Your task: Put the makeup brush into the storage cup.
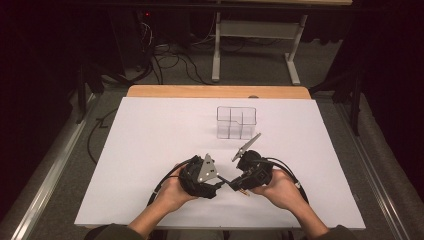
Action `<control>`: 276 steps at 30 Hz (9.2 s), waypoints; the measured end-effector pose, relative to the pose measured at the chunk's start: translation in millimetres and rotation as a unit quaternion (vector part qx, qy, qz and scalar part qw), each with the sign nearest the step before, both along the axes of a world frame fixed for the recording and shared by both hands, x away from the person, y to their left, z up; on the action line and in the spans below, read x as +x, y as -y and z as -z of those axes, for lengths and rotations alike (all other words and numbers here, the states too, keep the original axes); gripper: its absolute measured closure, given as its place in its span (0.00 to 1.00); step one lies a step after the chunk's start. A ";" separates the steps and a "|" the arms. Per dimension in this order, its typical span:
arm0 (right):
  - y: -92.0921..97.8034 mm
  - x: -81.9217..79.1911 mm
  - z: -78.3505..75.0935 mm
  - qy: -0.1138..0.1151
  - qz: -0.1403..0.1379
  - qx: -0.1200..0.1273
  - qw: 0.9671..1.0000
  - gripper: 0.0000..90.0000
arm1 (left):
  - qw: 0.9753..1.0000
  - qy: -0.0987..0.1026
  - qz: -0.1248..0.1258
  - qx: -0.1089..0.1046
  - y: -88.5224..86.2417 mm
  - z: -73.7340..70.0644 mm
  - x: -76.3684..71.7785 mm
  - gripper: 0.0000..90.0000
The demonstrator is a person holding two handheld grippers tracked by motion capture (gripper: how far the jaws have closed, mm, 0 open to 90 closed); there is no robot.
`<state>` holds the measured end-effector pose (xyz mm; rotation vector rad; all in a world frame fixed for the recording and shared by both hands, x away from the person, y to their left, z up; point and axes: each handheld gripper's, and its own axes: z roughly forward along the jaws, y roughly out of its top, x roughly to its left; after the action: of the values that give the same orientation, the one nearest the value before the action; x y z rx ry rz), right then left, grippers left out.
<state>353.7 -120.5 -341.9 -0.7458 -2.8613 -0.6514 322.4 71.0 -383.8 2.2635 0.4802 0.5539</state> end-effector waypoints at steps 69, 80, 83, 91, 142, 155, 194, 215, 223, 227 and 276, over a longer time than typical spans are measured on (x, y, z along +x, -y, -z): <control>16.0 7.1 -8.2 0.017 0.024 0.108 0.994 0.90 | 0.998 -0.014 0.051 0.041 4.1 -8.7 -8.6 0.85; 21.6 16.3 -11.7 0.024 0.059 0.137 0.989 0.70 | 0.996 -0.029 0.067 0.050 6.3 -9.9 -10.3 0.93; 24.9 18.3 -12.2 0.035 0.067 0.149 0.986 0.61 | 0.996 -0.035 0.067 0.044 5.5 -10.4 -9.4 0.93; 33.1 14.2 -15.8 0.079 0.089 0.164 0.979 0.50 | 0.997 -0.054 0.058 0.025 0.3 -9.7 -4.6 0.93; 20.1 -4.2 5.7 0.148 0.114 0.242 0.952 0.72 | 0.993 -0.087 -0.003 -0.081 -20.2 -15.4 7.3 0.93; 14.4 -0.6 4.7 0.137 0.118 0.272 0.945 0.84 | 0.993 -0.078 -0.006 -0.090 -22.4 -16.9 6.6 0.93; 19.4 4.2 0.9 0.106 0.119 0.327 0.932 0.95 | 0.994 -0.042 -0.012 -0.102 -18.9 -14.7 2.6 0.60; 34.1 1.6 -13.1 0.148 0.120 0.299 0.935 0.95 | 0.989 -0.037 -0.033 -0.140 -37.6 -26.7 -4.8 0.34; 39.1 0.1 -15.6 0.156 0.123 0.288 0.937 0.95 | 0.989 -0.027 -0.046 -0.135 -50.3 -29.1 -7.0 0.32; 40.1 1.5 -15.7 0.158 0.122 0.282 0.938 0.95 | 0.987 -0.027 -0.056 -0.147 -61.4 -30.8 -6.3 0.32; 58.4 3.0 -22.7 0.176 0.132 0.256 0.941 0.95 | 0.961 -0.017 -0.179 -0.211 -146.3 -17.4 -1.2 0.32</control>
<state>356.7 -178.9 -319.3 -1.0035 -2.6819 -1.6350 321.2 217.4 -366.4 1.7878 0.9420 0.5299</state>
